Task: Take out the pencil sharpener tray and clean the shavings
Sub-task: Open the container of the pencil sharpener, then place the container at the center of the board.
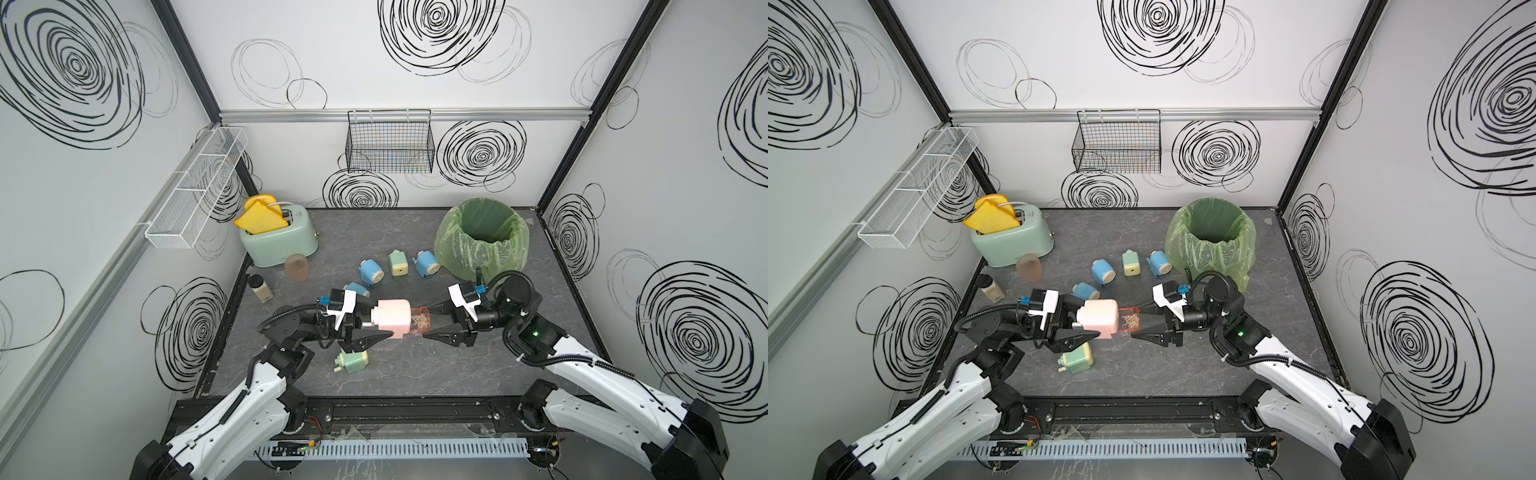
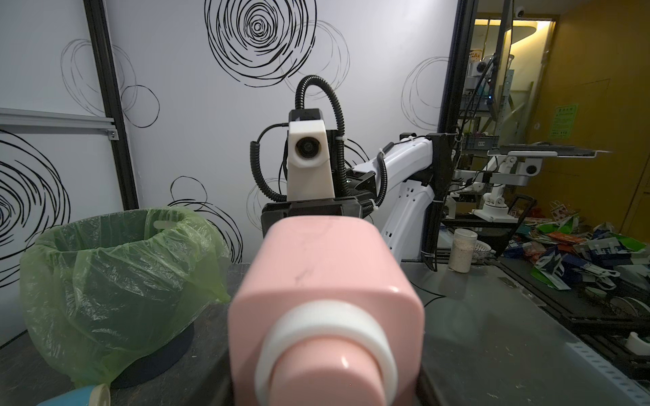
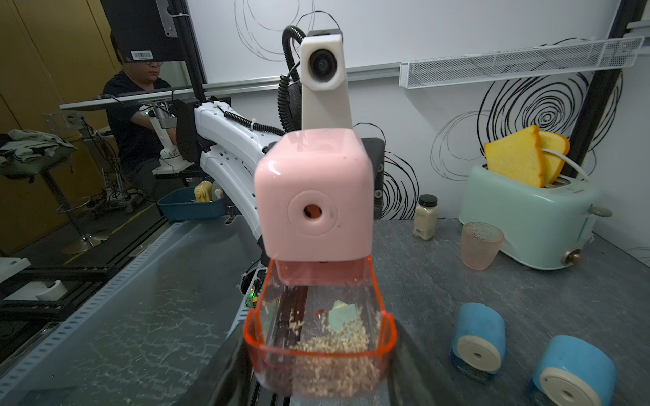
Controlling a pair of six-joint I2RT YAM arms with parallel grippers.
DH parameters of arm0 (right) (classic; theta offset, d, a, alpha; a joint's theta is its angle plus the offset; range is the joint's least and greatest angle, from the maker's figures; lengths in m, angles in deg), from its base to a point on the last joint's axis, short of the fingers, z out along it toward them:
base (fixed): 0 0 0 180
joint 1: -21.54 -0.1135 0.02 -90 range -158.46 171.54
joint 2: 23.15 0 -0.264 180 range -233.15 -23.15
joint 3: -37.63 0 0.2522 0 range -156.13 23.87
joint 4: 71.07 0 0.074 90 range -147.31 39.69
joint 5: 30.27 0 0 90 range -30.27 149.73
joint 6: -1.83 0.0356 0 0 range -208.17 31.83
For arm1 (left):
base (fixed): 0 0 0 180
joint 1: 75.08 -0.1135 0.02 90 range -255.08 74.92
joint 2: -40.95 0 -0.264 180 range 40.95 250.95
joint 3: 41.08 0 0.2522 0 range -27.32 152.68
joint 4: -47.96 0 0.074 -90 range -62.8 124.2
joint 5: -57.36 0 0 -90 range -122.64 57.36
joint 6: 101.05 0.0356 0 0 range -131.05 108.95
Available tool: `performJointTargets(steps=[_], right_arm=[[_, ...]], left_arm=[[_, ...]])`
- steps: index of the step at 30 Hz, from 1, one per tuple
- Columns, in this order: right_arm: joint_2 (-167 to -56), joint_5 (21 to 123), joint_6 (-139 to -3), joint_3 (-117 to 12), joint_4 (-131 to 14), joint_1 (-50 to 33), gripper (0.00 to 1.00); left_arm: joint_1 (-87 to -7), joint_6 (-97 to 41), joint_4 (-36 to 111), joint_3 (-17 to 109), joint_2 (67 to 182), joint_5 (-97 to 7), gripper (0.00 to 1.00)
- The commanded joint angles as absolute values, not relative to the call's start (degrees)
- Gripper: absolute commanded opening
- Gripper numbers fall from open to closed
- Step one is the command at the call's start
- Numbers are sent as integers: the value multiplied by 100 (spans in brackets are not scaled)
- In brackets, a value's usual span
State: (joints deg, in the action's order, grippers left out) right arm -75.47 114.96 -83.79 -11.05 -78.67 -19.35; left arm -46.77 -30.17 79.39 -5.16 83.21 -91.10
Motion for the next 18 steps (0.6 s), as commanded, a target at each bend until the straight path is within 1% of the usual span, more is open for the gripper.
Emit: performJointTargets(steps=[1, 14, 18], right_arm=[[-7577, 11309, -8331, -1125, -8014, -1839, 27], [-7647, 11150, -8267, -1164, -8013, -1851, 27], [-7668, 11096, -8264, -1147, -8126, -1943, 28]], left_arm=[[-4644, -3107, 8526, -537, 8234, -9462, 18], [-4630, -3146, 8574, -549, 8226, -9417, 18], [-4608, -3305, 8794, -586, 8251, -9375, 18]])
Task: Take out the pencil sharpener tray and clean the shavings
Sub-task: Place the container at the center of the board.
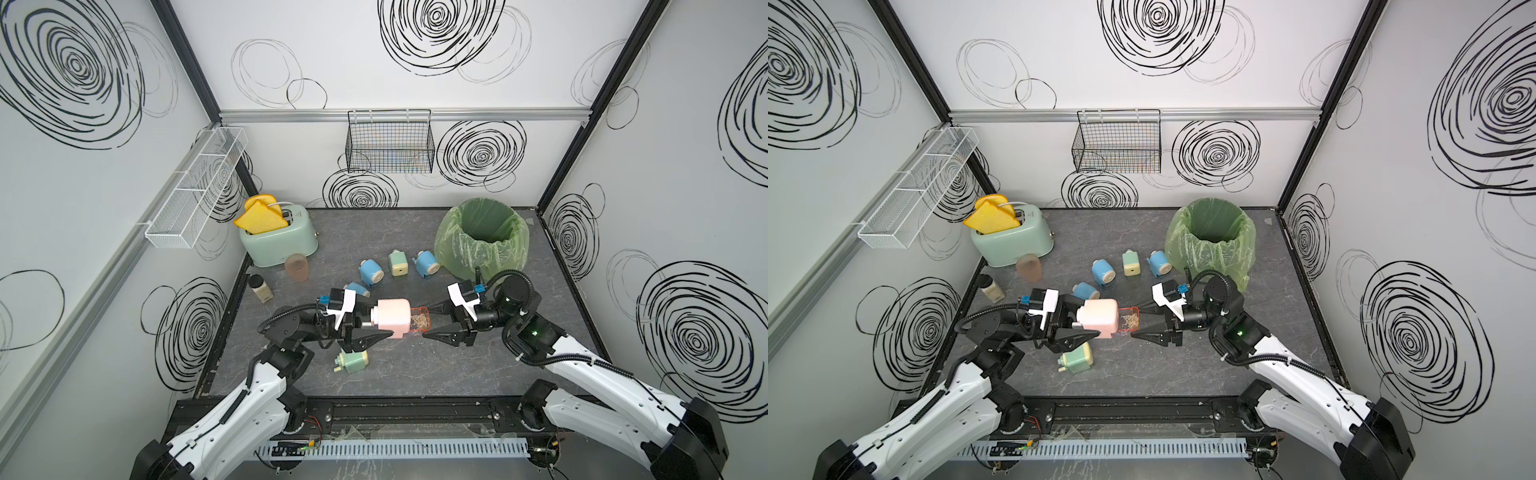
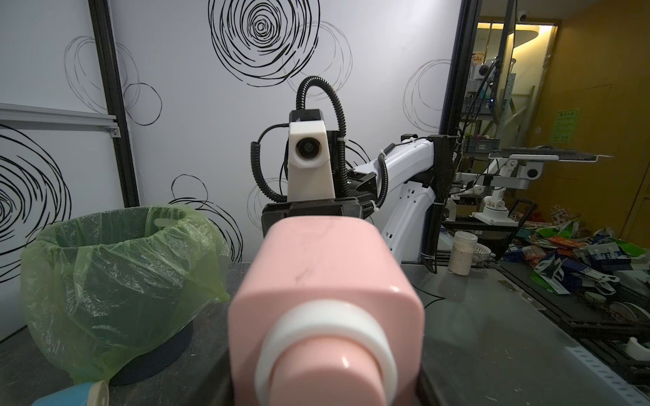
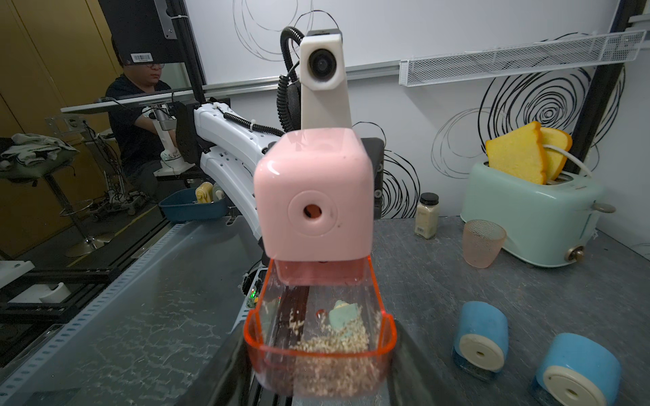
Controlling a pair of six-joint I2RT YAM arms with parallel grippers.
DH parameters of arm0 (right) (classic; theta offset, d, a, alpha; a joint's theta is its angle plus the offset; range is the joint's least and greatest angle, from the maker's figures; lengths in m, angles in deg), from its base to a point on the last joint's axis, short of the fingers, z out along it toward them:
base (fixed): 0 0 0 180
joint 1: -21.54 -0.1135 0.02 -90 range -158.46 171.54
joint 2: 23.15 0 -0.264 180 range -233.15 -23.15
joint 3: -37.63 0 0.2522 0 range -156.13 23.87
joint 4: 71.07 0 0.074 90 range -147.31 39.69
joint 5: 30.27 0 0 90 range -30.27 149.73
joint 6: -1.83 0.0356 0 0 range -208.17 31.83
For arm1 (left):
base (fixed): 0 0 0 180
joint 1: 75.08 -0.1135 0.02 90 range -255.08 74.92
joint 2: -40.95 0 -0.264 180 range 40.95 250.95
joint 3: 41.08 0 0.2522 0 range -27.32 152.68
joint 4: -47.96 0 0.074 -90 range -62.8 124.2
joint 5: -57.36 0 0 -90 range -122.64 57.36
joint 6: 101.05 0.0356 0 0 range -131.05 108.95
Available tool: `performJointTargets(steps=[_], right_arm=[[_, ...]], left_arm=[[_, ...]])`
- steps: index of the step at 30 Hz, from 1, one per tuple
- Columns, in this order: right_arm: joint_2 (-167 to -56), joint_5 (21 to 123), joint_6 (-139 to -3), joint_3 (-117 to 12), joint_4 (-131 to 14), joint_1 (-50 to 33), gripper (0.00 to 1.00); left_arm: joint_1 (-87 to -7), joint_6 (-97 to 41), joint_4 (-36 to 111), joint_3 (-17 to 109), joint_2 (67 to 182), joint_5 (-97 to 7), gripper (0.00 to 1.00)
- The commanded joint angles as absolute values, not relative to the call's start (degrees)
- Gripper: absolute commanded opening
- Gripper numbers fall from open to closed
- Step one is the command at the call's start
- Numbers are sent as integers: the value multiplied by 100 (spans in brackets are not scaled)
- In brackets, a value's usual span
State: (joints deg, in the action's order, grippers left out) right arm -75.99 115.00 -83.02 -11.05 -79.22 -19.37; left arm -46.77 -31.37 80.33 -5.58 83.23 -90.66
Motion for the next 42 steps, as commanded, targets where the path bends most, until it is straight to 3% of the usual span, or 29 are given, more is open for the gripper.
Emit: performJointTargets(steps=[1, 25, 42], right_arm=[[-7683, 11080, -8275, -1158, -8143, -1966, 28], [-7879, 10881, -8395, -1305, -8026, -2118, 27], [-7235, 10966, -8326, -614, -7641, -1216, 28]], left_arm=[[-4595, -3334, 8845, -594, 8260, -9378, 18], [-4608, -3149, 8605, -520, 8349, -9186, 14], [-5075, -2515, 7456, -378, 8146, -8860, 15]])
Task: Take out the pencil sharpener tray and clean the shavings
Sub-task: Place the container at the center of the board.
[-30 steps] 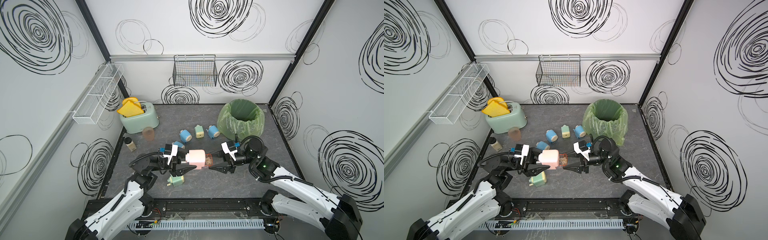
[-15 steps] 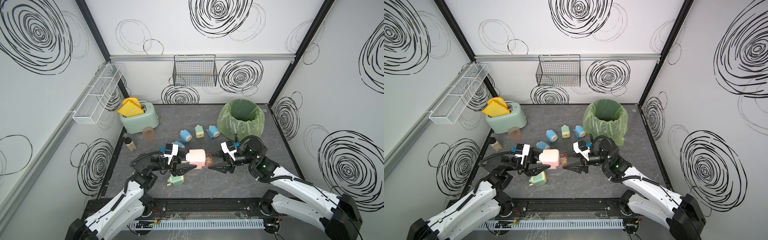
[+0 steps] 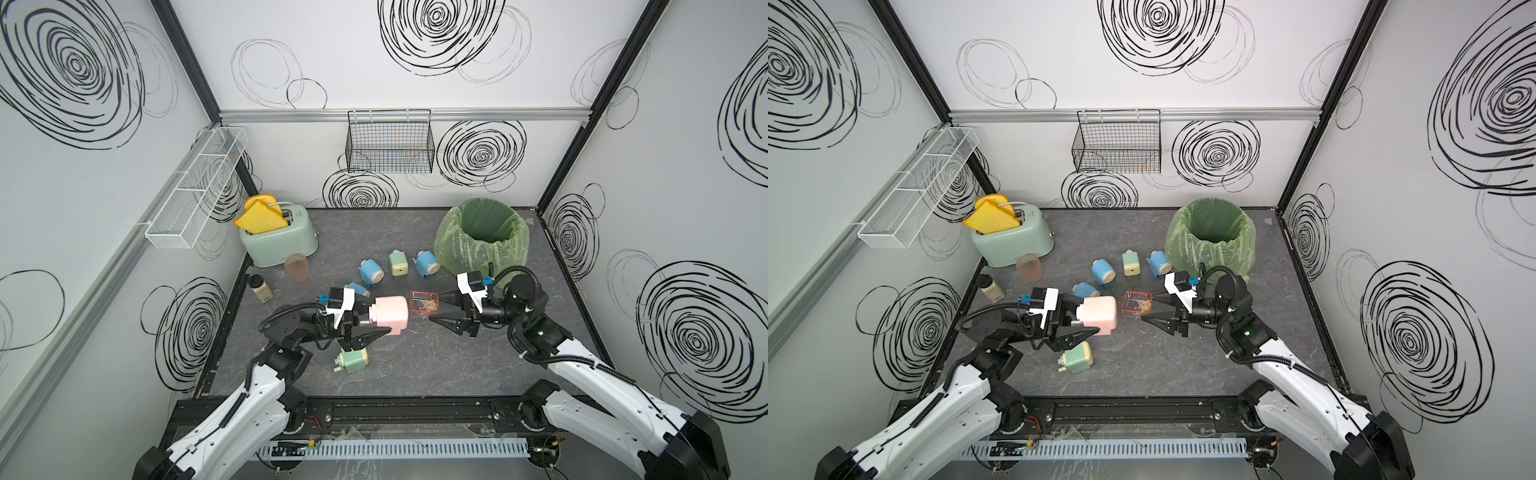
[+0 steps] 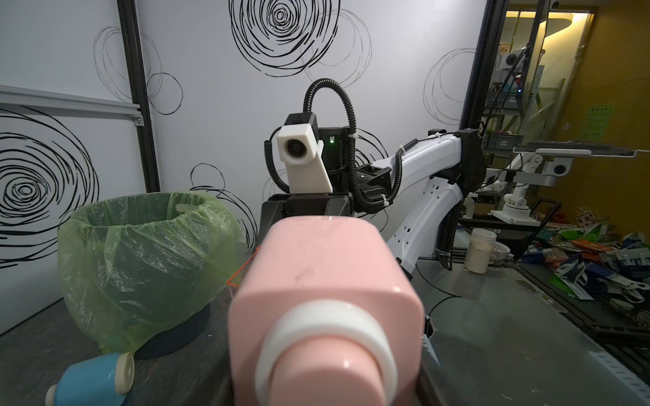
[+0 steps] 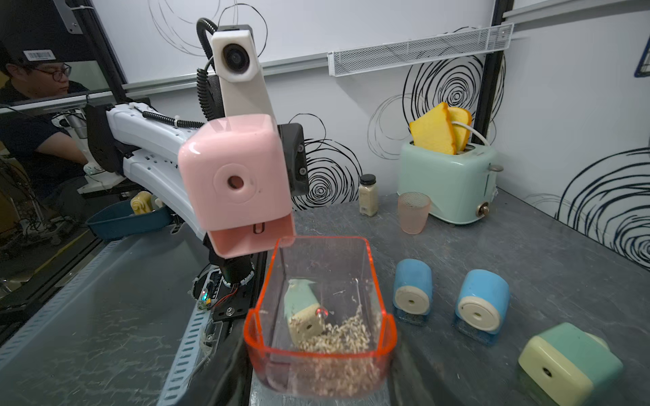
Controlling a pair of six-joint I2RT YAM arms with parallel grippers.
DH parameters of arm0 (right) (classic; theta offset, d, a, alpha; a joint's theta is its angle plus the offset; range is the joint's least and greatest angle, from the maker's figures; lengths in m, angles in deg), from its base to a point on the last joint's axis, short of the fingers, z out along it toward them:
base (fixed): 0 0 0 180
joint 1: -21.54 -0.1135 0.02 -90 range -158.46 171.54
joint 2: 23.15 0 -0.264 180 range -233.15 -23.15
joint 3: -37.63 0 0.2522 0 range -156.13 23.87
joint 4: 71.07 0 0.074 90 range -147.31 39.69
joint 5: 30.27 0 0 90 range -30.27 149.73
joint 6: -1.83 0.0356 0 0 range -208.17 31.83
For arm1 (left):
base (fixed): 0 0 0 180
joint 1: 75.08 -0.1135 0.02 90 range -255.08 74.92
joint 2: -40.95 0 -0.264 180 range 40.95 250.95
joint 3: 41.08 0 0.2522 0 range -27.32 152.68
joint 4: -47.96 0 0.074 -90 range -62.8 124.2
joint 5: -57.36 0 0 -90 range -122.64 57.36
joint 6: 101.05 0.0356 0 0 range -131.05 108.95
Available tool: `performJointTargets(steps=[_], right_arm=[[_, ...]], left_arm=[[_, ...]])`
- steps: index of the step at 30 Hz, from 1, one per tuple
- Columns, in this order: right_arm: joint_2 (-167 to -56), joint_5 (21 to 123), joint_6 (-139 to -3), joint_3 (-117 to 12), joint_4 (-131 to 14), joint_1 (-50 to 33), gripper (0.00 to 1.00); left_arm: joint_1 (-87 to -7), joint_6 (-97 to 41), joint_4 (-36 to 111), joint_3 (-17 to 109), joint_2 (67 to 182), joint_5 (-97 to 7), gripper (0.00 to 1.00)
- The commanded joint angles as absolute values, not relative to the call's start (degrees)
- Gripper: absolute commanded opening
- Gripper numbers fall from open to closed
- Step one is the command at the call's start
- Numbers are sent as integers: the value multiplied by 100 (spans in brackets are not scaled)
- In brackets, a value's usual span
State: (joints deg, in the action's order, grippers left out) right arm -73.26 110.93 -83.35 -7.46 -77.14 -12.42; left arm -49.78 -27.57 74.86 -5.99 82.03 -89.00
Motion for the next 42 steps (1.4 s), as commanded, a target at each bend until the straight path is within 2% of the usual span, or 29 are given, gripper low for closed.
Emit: performJointTargets(steps=[1, 5, 12, 25, 30, 35, 39, 42], right_arm=[[-7258, 10883, -8321, -555, -7670, -1217, 27], [-7337, 10446, -8266, -11, -8179, -1260, 28], [-7611, 9043, -8339, 1184, -9898, -1456, 28], [-10468, 7536, -8751, 1267, -11973, -2059, 32], [-11287, 7179, -8739, 1110, -12282, -2261, 32], [-11789, 7166, -8773, 917, -12143, -2292, 37], [-12090, 7246, -8749, 785, -12007, -2293, 50], [-12202, 7273, -8753, 695, -11856, -2286, 52]], left_arm=[[-5100, -2503, 7416, -355, 8146, -8840, 15], [-5109, -2509, 7346, -305, 8112, -8760, 15], [-5095, -2490, 7331, -323, 8042, -8679, 15], [-4947, -2450, 7313, -376, 7929, -8630, 15], [-4863, -2369, 7248, -376, 7876, -8610, 15], [-4764, -2348, 7221, -385, 7817, -8577, 15], [-4724, -2315, 7183, -385, 7753, -8558, 14], [-4691, -2292, 7140, -383, 7707, -8553, 14]])
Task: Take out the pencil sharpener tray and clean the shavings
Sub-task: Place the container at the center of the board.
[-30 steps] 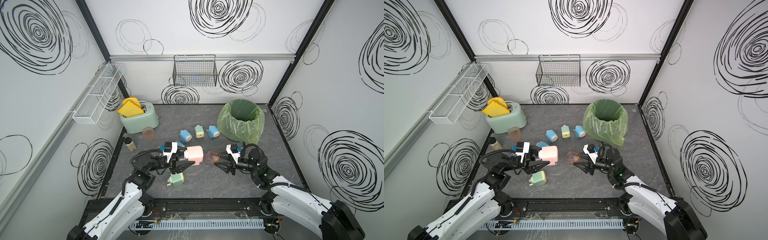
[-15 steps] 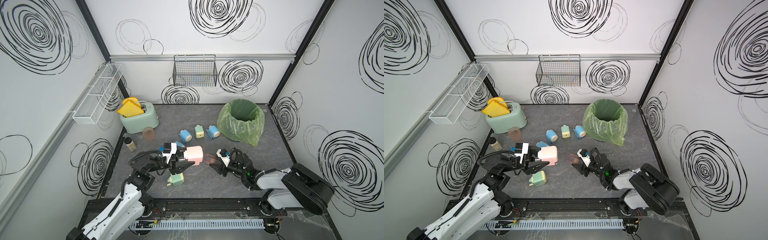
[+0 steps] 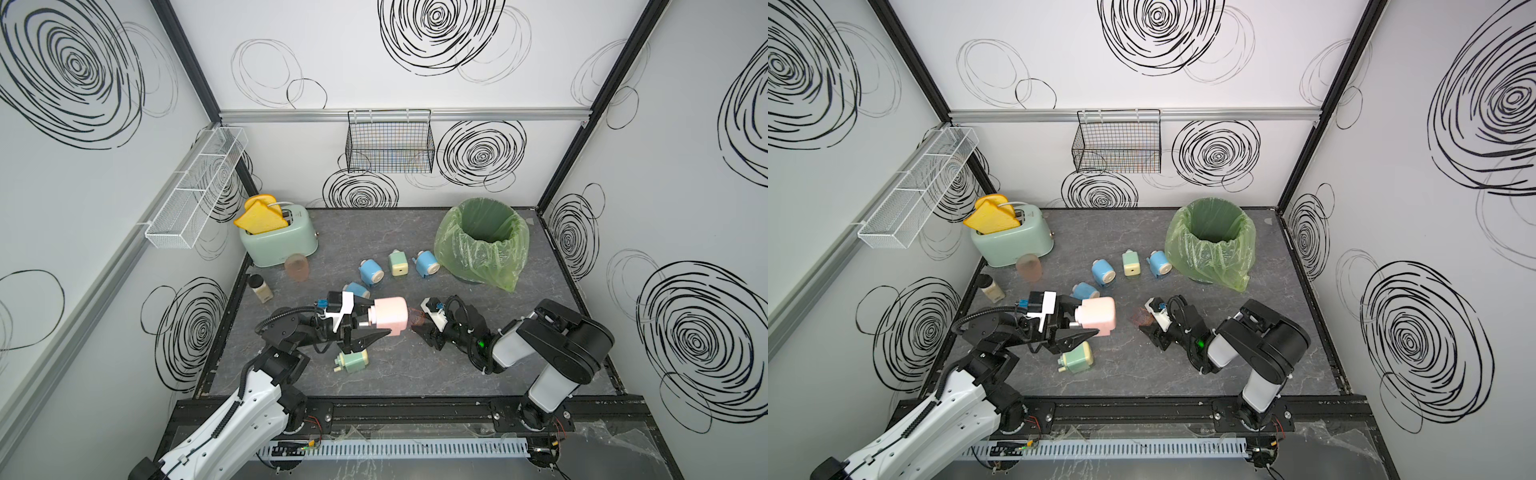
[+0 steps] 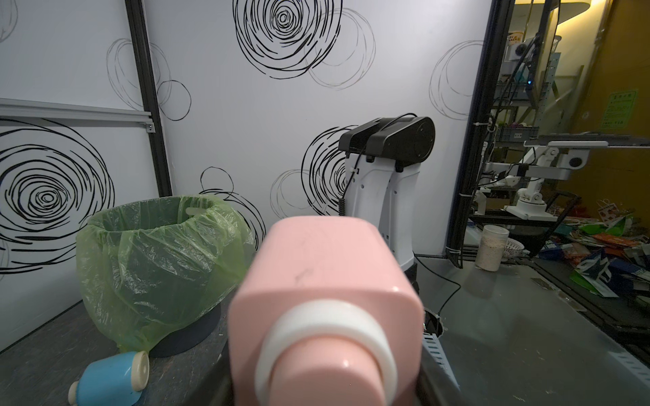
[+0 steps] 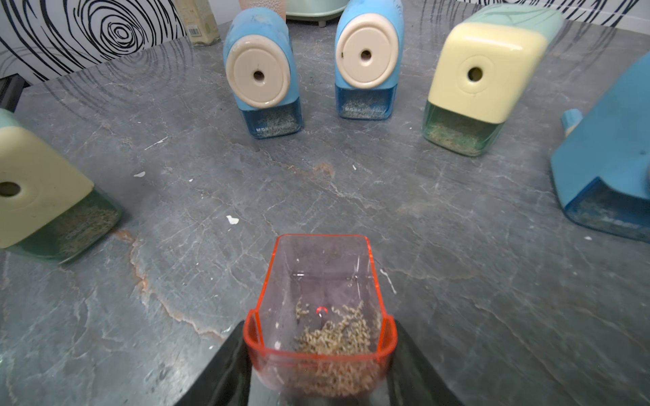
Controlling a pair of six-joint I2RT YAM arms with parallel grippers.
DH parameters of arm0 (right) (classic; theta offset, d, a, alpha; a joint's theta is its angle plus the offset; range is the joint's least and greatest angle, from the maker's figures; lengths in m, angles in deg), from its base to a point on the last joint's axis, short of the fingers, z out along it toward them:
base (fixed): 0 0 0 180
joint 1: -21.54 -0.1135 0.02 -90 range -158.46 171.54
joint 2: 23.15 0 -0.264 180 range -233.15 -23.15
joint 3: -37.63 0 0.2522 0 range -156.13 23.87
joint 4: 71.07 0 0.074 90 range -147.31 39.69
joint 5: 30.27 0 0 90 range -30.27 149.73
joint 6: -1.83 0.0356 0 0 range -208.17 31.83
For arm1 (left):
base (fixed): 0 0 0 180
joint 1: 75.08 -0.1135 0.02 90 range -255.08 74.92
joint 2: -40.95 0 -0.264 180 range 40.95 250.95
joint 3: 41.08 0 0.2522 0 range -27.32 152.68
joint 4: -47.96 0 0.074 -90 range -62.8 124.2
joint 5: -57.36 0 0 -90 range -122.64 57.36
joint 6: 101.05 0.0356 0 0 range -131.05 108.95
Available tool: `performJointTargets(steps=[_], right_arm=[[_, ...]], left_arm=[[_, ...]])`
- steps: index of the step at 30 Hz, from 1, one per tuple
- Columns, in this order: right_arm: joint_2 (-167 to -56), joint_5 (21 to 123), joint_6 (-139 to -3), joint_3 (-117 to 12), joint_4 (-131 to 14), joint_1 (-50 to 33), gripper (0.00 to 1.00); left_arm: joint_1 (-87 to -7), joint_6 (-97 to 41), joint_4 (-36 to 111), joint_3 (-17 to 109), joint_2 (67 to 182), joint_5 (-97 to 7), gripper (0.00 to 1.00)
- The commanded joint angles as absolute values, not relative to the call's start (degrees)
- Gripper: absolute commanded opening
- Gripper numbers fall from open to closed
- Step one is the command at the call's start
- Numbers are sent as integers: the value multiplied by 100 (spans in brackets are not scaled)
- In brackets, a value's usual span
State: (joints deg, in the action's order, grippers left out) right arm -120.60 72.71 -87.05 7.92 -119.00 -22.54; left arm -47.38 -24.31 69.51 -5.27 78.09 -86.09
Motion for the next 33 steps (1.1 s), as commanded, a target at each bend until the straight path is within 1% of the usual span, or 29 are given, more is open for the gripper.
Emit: performJointTargets(steps=[1, 6, 12, 16, 20, 24, 27, 29, 31, 33], right_arm=[[-12227, 7287, -8758, 659, -11792, -2285, 54], [-12286, 7331, -8766, 534, -11393, -2289, 66], [-12301, 7388, -8791, 373, -11025, -2293, 70], [-11984, 7445, -8747, 386, -10823, -2287, 74], [-11471, 7644, -8743, 181, -10036, -2244, 79], [-11238, 7781, -8740, -496, -8673, -2132, 83], [-11437, 7659, -8815, -1301, -7436, -2027, 80], [-11641, 7573, -8881, -1782, -6781, -1956, 74], [-11798, 7490, -8962, -2129, -6352, -1917, 70], [-11875, 7401, -9040, -2358, -6059, -1907, 68]], left_arm=[[-4686, -2282, 7133, -385, 7698, -8550, 14], [-4661, -2273, 7115, -380, 7663, -8543, 14], [-4645, -2263, 7113, -374, 7654, -8529, 14], [-4639, -2261, 7119, -376, 7663, -8524, 14], [-4630, -2251, 7136, -376, 7654, -8509, 14], [-4629, -2248, 7126, -385, 7598, -8464, 14], [-4618, -2255, 7076, -377, 7551, -8375, 14], [-4626, -2294, 7039, -374, 7515, -8242, 14], [-4624, -2297, 7015, -376, 7480, -8205, 14], [-4629, -2281, 6975, -375, 7448, -8186, 14]])
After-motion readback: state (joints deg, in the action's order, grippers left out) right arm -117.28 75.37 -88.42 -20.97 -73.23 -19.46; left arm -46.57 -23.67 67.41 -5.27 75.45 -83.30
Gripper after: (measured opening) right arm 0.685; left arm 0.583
